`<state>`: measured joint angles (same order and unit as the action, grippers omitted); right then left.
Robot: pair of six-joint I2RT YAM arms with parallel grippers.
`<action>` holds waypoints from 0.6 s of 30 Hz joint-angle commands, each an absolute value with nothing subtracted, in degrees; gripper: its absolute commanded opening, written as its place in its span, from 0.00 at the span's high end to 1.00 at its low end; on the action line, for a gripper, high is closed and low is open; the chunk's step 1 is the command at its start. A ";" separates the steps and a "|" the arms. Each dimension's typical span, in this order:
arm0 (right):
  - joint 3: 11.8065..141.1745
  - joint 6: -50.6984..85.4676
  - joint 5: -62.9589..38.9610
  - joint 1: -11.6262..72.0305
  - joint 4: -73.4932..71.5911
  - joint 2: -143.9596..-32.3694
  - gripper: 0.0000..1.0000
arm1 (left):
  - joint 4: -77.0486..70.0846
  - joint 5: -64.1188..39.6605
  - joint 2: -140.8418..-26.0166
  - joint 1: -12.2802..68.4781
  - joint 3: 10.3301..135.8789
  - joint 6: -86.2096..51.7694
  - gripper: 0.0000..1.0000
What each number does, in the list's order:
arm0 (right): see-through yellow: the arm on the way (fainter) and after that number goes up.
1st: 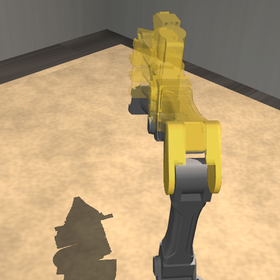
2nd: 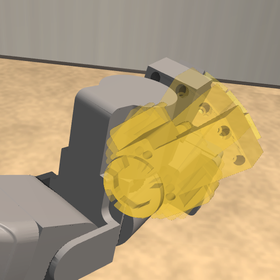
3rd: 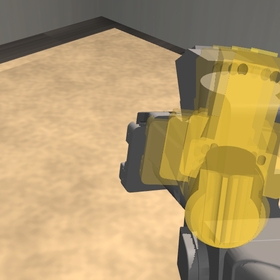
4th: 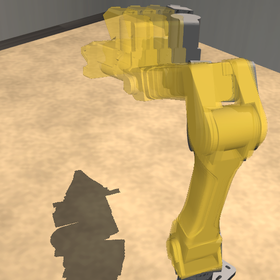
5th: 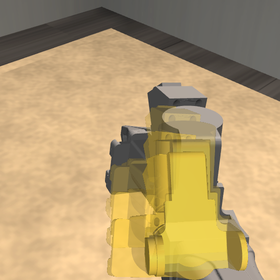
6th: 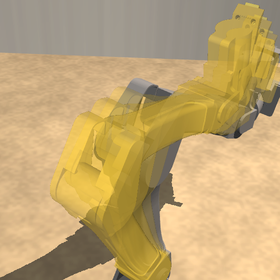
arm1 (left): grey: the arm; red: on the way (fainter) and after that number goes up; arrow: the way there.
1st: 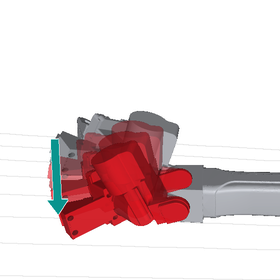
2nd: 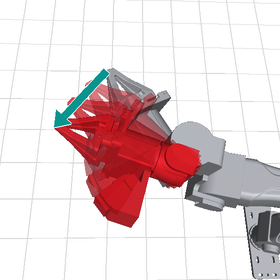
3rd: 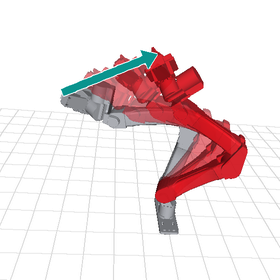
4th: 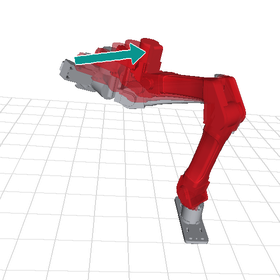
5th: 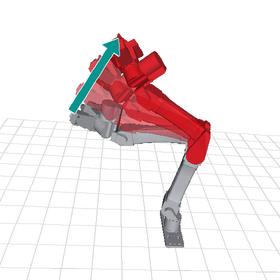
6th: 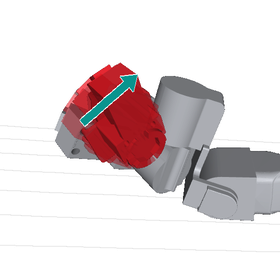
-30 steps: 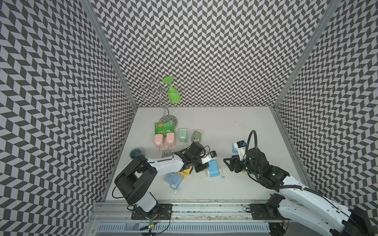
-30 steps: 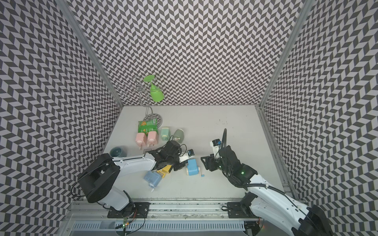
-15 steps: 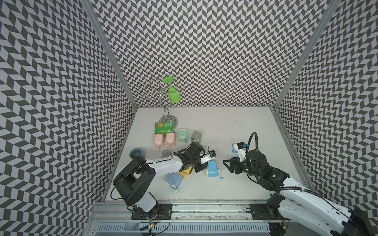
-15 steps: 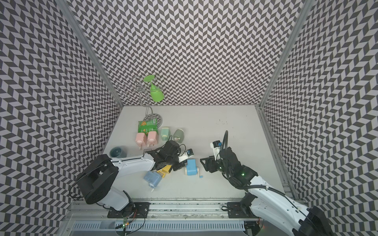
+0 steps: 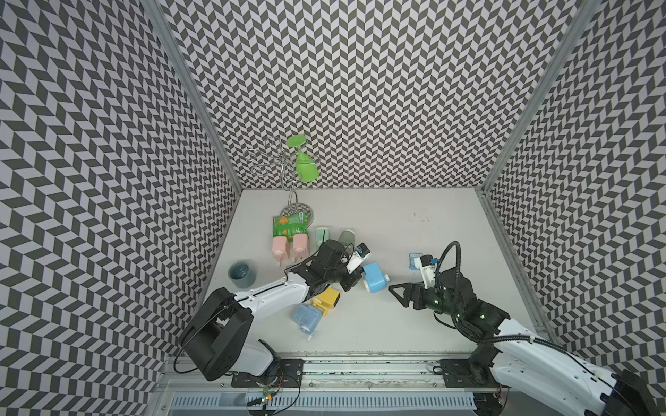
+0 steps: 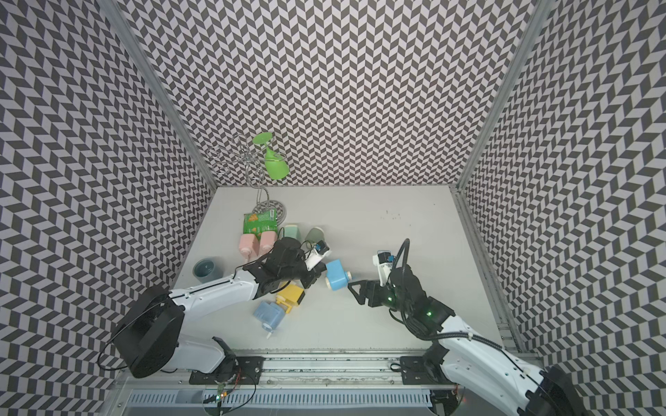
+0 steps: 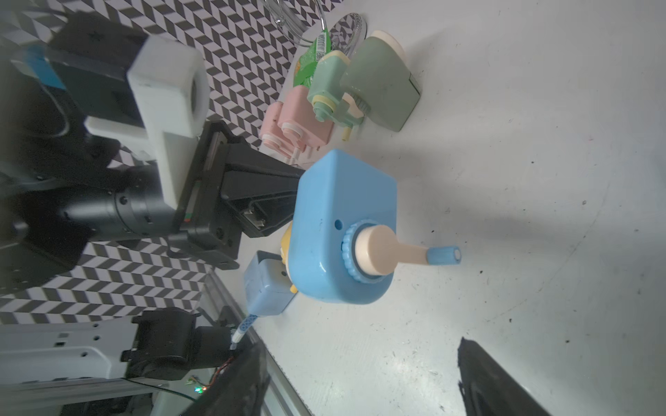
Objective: Put the tray back into the pencil sharpener
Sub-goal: Pick up the pencil sharpener from the center of the board.
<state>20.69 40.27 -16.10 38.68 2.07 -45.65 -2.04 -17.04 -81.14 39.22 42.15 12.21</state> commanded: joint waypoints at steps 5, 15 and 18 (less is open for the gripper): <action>17.05 52.31 -22.58 38.24 -17.97 -45.35 0.00 | -11.55 -20.11 -77.94 38.80 40.77 1.68 1.00; 18.20 54.74 -26.91 38.33 -31.14 -55.68 0.01 | -19.85 -20.91 -75.81 39.36 38.32 -7.37 1.00; 18.95 54.98 -25.81 38.41 -34.10 -58.16 0.04 | -20.18 -20.35 -75.71 39.66 38.24 -8.13 1.00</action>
